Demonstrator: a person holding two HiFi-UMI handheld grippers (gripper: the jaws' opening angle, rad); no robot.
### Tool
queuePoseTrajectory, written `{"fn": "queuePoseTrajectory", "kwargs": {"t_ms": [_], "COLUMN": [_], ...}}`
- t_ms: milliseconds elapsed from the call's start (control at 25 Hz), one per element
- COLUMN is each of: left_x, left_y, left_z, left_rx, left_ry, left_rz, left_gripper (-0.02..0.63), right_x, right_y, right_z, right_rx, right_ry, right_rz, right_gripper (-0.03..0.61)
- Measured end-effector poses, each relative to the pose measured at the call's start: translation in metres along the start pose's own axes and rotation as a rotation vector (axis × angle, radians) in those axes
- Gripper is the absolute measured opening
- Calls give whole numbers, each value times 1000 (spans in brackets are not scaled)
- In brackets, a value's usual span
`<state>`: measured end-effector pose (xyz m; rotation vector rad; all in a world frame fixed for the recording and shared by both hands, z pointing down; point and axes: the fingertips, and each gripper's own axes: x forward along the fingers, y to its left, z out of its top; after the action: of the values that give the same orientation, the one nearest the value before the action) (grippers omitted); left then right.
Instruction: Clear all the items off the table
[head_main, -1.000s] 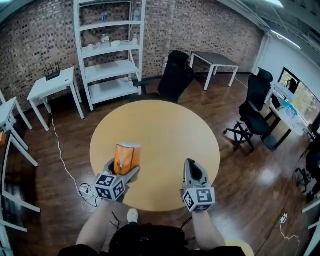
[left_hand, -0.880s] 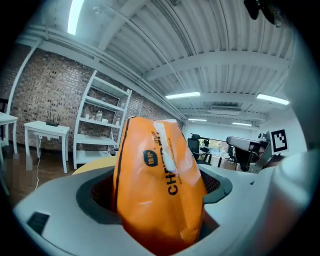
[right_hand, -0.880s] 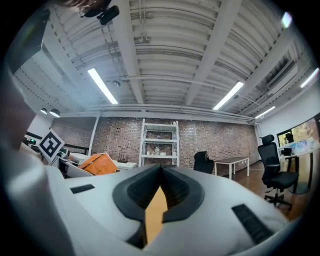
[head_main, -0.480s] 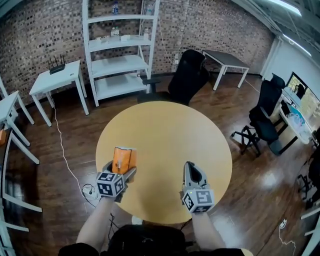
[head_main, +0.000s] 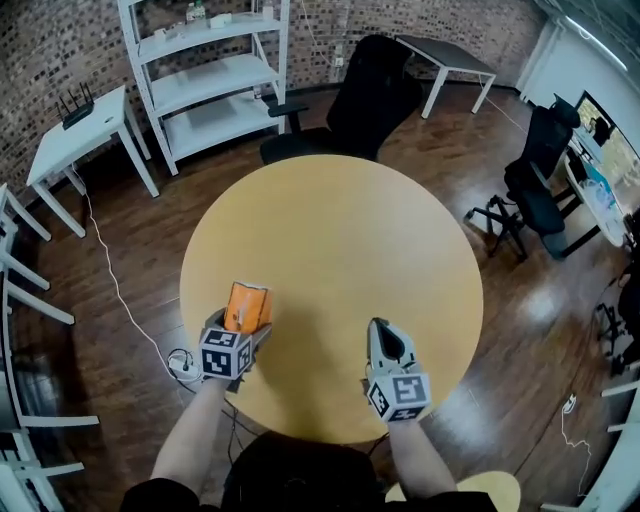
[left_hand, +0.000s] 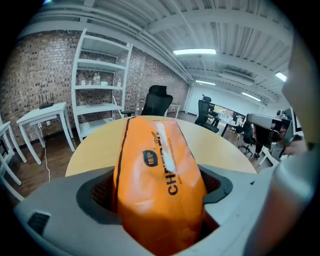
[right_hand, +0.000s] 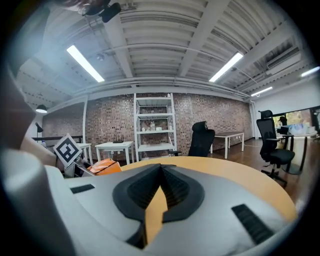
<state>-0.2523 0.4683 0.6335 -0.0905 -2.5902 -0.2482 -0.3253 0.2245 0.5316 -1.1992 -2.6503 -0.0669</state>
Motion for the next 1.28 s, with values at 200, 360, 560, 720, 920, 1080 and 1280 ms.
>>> {"fn": "queuePoseTrajectory", "kwargs": {"t_ms": [200,360,560,720,920,1080,1280], "left_x": [33,53,70,76,71,59,29], "left_y": [19,21,17,18,21,20,15], "left_z": [-26,-43,-59,-65,-53,-35,8], "left_rx": [3,36,90,95,74,43,16], "left_ry": [112,186,241,250,212,140,-62], "left_rz": [5,-14,-11,-2,6,7,1], "left_gripper": [446,448,449,459,468,515,458], "right_x": [19,21,19,18,20,18,17], "right_y": [-2,-7,-14,-17,-17,-20,-23], "right_z": [-26,-48,-64,-70,-67,-61,-50], "right_rx": [29,63,88,92,98,94,92], "right_ry": [58,108,133,141,135,126,94], "right_rz": [-35,-74,-101,-105,-108,-108,-109], "right_gripper": [3,3,3,3,3,3,3]}}
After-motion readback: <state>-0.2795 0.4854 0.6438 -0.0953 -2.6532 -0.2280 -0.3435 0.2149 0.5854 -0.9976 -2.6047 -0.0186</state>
